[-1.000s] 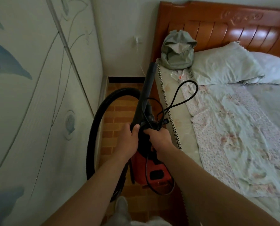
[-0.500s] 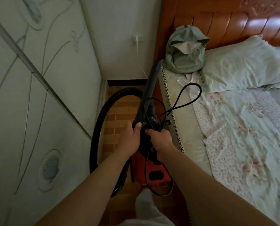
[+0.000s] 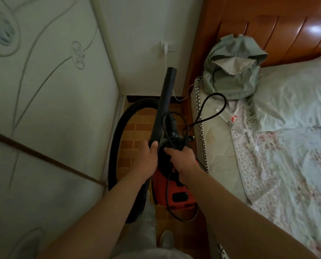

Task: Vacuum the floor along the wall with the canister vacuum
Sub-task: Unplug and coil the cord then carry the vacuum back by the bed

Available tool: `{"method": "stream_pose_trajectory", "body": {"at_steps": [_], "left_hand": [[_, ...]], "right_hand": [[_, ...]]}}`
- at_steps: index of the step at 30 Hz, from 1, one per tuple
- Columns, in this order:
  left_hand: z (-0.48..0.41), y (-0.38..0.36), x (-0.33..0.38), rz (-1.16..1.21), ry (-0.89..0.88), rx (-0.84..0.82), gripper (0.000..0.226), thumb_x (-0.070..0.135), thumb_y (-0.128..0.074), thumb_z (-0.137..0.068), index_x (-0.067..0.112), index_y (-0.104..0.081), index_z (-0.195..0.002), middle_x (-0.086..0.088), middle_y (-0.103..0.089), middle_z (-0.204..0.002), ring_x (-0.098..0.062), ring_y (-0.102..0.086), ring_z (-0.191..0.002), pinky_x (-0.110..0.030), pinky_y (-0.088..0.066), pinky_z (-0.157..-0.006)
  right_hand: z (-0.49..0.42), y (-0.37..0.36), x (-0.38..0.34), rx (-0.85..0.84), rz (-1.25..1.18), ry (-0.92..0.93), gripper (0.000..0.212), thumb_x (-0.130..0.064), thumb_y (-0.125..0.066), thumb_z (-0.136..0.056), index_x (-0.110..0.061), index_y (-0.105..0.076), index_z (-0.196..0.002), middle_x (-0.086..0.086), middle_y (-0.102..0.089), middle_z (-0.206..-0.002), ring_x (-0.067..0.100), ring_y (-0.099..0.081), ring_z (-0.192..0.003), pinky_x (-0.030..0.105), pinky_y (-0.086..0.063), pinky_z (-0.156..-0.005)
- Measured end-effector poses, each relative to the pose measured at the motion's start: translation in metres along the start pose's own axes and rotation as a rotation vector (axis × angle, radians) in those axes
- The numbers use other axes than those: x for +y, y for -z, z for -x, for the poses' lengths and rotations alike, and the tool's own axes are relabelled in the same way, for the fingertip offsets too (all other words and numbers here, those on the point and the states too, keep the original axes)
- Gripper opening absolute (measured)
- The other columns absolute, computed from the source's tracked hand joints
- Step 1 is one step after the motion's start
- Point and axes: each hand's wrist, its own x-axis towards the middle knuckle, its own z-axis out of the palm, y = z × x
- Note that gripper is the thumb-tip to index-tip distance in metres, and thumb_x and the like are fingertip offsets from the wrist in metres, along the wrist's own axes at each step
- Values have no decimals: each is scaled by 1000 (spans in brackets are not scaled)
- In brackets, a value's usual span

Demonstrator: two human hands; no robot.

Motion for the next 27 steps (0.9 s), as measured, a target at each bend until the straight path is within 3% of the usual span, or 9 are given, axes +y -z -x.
{"method": "stream_pose_trajectory", "body": {"at_steps": [9,12,15,20,24,27], "left_hand": [[-156,22,29,19,50,-43,38,44,-32,-108,18,-46,-132,1,-59,-108,-10,-57,-95,-27,-43,-72],[-205,27,42,13,89,-47,26,43,-30,-109,25,-43,-122,5,-57,-101,-7,-55,-87,-24,-41,-68],[-251,26,49,-18,109,-58,35,43,-31,-108,20,-44,-131,2,-59,-103,-9,-58,-87,-25,-43,-67],[-332,15,52,-52,141,-47,41,39,-33,-109,13,-43,-139,-9,-61,-117,-17,-59,-95,-26,-41,-67],[-396,4,63,-59,174,18,34,34,-34,-109,12,-46,-132,-2,-59,-101,-8,-56,-81,-22,-42,-62],[-444,-2,65,-53,201,52,33,33,-35,-109,12,-47,-131,0,-58,-100,-8,-56,-82,-23,-42,-63]], "right_hand": [[-124,-41,-67,5,69,-51,13,-22,-73,-95,-12,-65,-99,6,-60,-70,16,-50,-49,26,-39,-45],[-164,-54,-88,-15,56,-51,9,-21,-72,-95,-17,-65,-95,3,-62,-73,16,-55,-57,27,-42,-50],[-207,-62,-106,-26,22,-82,9,-20,-73,-94,-19,-64,-94,0,-63,-75,16,-56,-60,28,-43,-54],[-288,-72,-131,-57,-26,-168,12,-20,-73,-95,-13,-65,-99,7,-61,-73,17,-54,-55,29,-45,-52],[-358,-84,-143,-99,-11,-203,22,-24,-75,-93,-8,-66,-106,11,-64,-77,19,-55,-56,31,-45,-53],[-410,-98,-149,-112,17,-218,27,-26,-77,-90,-9,-68,-109,19,-73,-88,24,-62,-66,34,-49,-59]]}}
